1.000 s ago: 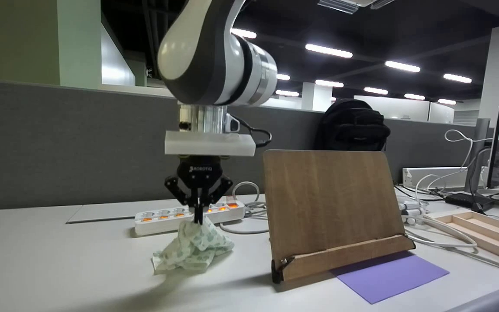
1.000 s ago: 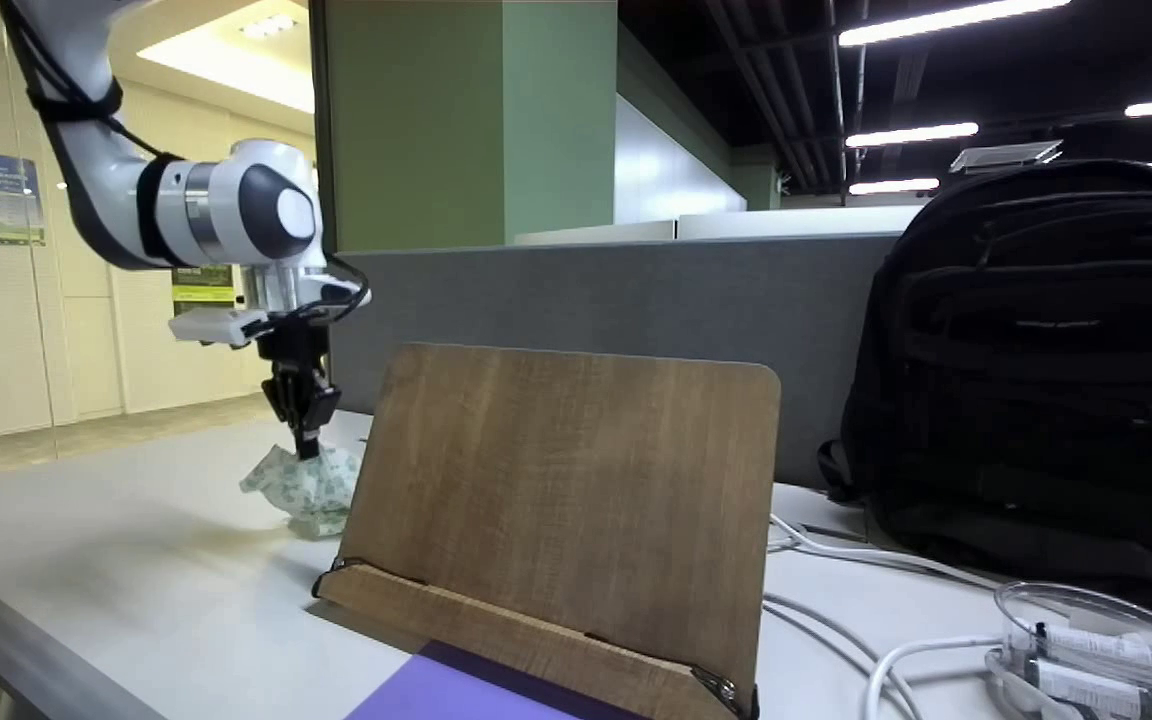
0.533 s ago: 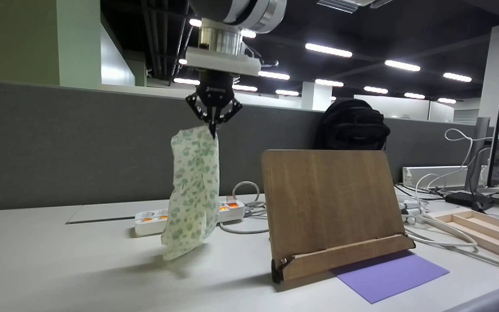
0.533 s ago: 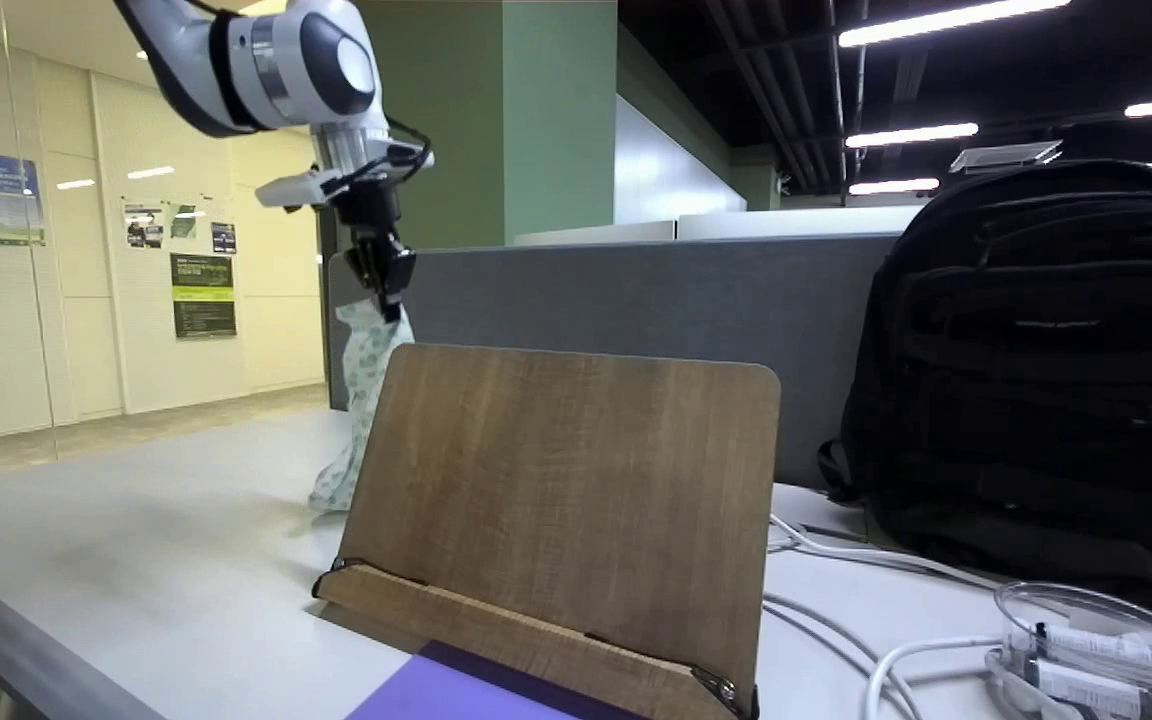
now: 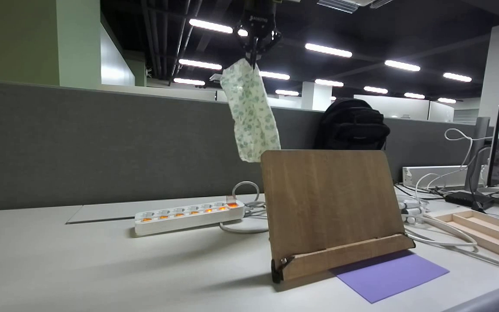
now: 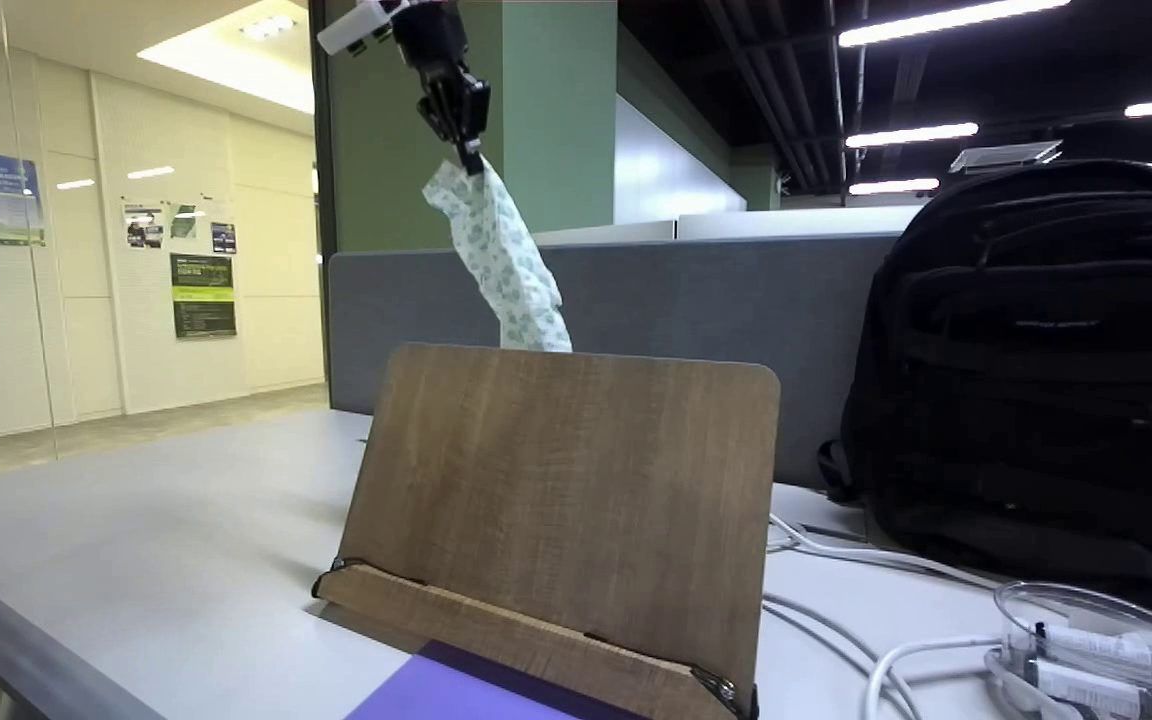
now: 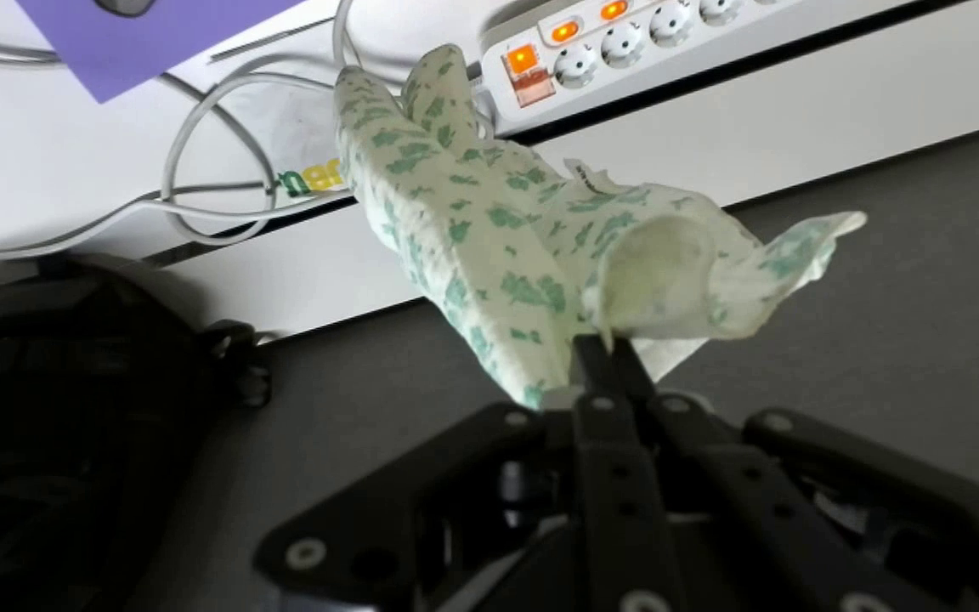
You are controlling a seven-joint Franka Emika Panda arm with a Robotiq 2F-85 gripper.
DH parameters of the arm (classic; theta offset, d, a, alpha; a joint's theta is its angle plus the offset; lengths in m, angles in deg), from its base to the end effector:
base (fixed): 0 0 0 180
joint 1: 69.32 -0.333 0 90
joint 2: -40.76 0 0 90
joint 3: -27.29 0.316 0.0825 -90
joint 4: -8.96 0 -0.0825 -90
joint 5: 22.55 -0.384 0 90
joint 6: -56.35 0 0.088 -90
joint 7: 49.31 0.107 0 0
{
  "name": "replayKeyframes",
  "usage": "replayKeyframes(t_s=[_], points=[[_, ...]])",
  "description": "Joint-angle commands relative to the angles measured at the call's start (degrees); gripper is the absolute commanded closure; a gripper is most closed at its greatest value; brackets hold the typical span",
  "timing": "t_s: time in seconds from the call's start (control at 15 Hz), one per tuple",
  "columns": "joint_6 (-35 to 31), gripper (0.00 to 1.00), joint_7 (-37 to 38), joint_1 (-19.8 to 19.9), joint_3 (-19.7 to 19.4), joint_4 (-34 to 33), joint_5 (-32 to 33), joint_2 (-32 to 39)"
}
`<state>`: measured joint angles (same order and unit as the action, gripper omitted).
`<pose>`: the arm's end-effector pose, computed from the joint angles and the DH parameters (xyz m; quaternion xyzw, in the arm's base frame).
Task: Pick the cloth on the counter and put it on the board
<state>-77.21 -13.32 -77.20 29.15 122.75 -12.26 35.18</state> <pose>0.5596 0.0936 0.5551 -0.9567 0.1755 -0.2318 0.0125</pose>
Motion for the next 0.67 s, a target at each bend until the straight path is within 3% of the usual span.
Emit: replayKeyframes(t_s=[0.0,0.6], points=[[4.2,1.00,0.9,3.2,1.7,2.8,0.6,-6.6],[6.8,1.00,-2.9,8.7,1.2,16.9,-4.5,-15.8]])
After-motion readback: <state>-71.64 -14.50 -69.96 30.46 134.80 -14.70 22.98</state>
